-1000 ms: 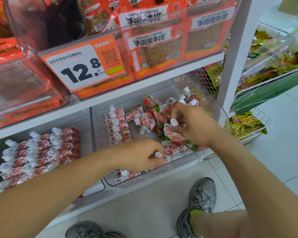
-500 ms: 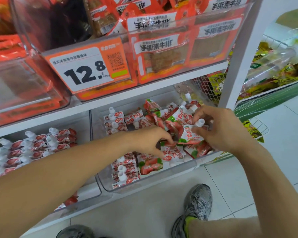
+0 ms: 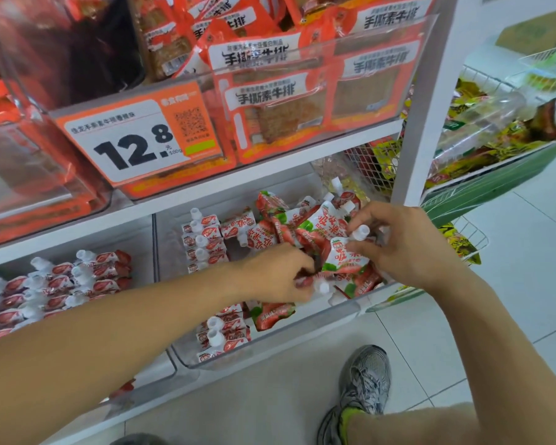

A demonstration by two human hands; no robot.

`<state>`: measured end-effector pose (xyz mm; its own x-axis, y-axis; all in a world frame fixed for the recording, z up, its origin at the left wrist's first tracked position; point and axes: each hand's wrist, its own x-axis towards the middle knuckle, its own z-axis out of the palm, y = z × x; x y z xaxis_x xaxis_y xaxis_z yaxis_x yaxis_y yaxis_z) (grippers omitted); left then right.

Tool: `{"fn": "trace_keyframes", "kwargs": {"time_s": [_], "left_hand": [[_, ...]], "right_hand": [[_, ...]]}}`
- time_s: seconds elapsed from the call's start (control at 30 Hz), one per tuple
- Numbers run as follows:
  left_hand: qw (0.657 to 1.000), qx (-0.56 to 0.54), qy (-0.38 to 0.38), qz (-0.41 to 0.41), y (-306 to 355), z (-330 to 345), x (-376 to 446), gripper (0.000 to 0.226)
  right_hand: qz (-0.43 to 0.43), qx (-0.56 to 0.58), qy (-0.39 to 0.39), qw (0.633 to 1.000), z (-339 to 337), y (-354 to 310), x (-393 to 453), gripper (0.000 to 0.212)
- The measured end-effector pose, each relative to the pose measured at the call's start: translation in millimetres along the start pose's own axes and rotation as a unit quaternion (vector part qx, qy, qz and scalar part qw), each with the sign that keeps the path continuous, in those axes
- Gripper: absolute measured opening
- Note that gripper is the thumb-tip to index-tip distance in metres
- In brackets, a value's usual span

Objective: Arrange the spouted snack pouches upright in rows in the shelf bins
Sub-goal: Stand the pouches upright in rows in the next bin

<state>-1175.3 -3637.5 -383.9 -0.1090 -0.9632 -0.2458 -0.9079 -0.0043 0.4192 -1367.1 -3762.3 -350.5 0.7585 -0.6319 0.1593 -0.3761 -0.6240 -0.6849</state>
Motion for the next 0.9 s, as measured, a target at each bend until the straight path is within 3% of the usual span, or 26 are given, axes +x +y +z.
{"fn": "trace_keyframes", "kwargs": {"time_s": [0.23,0.3,0.43,0.6,0.7,0.77,0.9], "left_hand": [[0.986,-0.124,0.039,-0.103,-15.5,-24.6,-31.7,0.036],[0.974,-0.18,0.066,-0.123,-13.3,-31.2,-41.0,0.031],[0.956,-0.231,0.125,-0.131,-1.7,-43.9,-61.4,0.02],[0.896,-0.425,0.082,-0.099,10.4,-46.3,-97.5,0.042],[0.921,-0.358,0.135,-0.071,18.9,-46.3,-112.4,0.034],[0.933,-0.273,0.19,-0.136,16.9,-45.2,-122.5,0.036],[0.923,-0.119,0.283,-0.233,9.4,-51.5,-152.4,0.045]], "right_hand": [[-0.025,0.028,0.055,0.998,-4.4,-5.6,-4.6,0.018],[-0.045,0.054,0.067,0.995,-7.0,-13.7,-6.7,0.017],[-0.071,0.137,0.014,0.988,4.8,-32.3,-8.7,0.025],[-0.082,0.292,-0.04,0.952,39.7,-53.8,0.3,0.034],[-0.115,0.319,-0.046,0.94,61.1,-67.1,7.7,0.035],[-0.124,0.318,-0.058,0.938,70.0,-71.8,11.3,0.033],[0.005,0.298,-0.063,0.953,68.3,-57.5,24.3,0.023]]}}
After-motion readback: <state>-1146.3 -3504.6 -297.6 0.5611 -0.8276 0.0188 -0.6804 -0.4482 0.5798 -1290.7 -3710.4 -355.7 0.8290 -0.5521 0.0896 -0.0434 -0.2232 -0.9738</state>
